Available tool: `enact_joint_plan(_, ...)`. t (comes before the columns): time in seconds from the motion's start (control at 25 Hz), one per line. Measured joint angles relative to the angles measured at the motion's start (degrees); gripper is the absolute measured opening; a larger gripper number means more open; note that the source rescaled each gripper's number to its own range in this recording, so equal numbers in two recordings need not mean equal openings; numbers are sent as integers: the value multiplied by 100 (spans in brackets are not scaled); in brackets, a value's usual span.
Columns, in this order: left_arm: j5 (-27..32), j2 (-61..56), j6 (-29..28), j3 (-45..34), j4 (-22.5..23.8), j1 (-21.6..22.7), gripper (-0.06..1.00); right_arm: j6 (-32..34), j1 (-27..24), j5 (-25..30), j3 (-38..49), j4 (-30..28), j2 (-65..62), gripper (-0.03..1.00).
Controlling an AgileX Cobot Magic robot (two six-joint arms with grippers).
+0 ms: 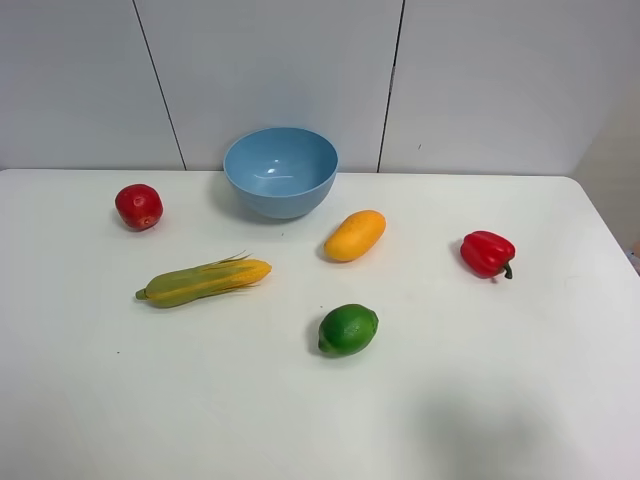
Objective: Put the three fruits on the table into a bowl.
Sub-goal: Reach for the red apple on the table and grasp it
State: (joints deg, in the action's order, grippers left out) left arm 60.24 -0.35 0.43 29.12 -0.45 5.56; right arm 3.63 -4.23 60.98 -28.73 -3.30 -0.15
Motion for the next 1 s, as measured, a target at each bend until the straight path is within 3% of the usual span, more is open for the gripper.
enact_joint_plan(1.0, -1, 398, -1, 0, -76, 0, 100, 0, 0, 0, 0, 0, 0, 100)
